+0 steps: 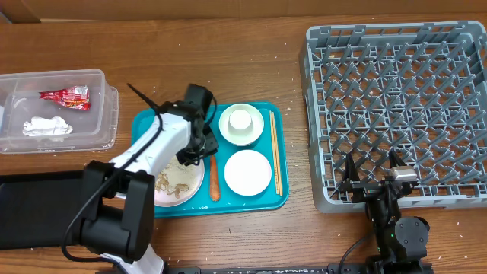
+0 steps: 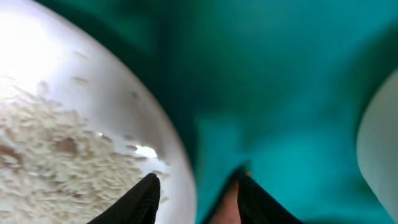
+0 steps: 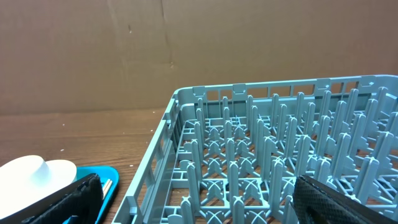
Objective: Sort waste into correct bins and load items into the dishwasher
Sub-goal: 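Move the left gripper to the rice plate rim and grasp it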
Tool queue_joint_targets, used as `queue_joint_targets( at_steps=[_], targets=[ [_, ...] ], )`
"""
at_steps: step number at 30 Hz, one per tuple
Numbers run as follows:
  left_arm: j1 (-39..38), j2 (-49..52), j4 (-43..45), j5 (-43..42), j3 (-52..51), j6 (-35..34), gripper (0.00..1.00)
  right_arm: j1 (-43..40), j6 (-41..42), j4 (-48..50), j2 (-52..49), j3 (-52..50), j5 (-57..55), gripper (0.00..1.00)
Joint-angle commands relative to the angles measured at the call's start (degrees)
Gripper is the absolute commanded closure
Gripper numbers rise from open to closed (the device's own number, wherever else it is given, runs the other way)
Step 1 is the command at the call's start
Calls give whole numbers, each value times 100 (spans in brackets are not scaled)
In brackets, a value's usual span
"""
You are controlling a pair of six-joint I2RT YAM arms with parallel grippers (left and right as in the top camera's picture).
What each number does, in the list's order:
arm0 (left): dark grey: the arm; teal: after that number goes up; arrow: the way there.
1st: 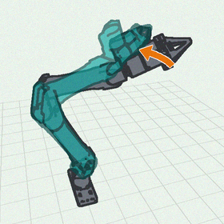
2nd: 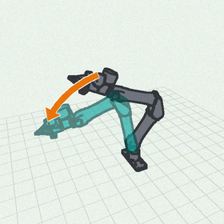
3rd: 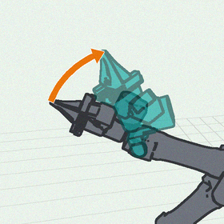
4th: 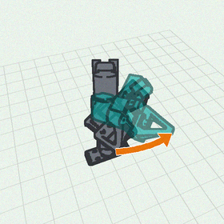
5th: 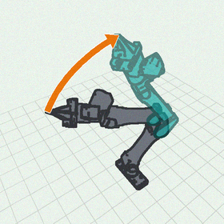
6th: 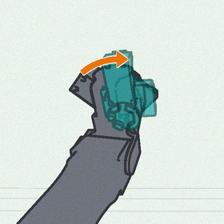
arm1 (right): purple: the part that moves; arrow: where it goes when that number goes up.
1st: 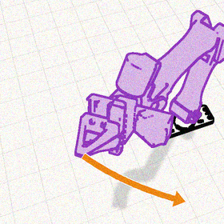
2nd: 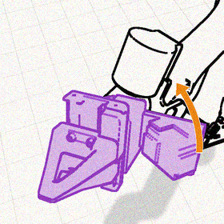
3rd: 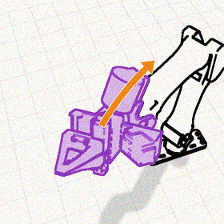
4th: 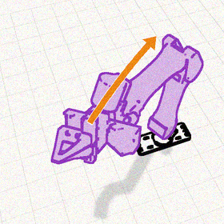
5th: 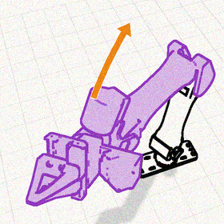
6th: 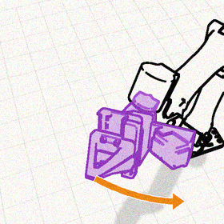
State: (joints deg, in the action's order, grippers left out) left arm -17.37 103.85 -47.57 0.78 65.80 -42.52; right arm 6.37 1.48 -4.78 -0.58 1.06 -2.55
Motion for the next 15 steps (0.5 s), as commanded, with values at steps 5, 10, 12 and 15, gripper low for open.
queue_joint_targets(
  at_steps=[5,10,12,15],
  targets=[
    [-195,-9,-39,542,-57,-151,56,-35,-2,20,42,-59,-33,0],
    [-87,-9,-63,542,-63,-140,57,-35,-2,20,42,-59,-33,0],
    [-87,-9,-63,531,-92,-142,59,-35,-2,20,42,-59,-33,0],
    [-136,-9,-44,518,-155,-146,59,-35,-2,20,42,-59,-33,0]
  ],
)
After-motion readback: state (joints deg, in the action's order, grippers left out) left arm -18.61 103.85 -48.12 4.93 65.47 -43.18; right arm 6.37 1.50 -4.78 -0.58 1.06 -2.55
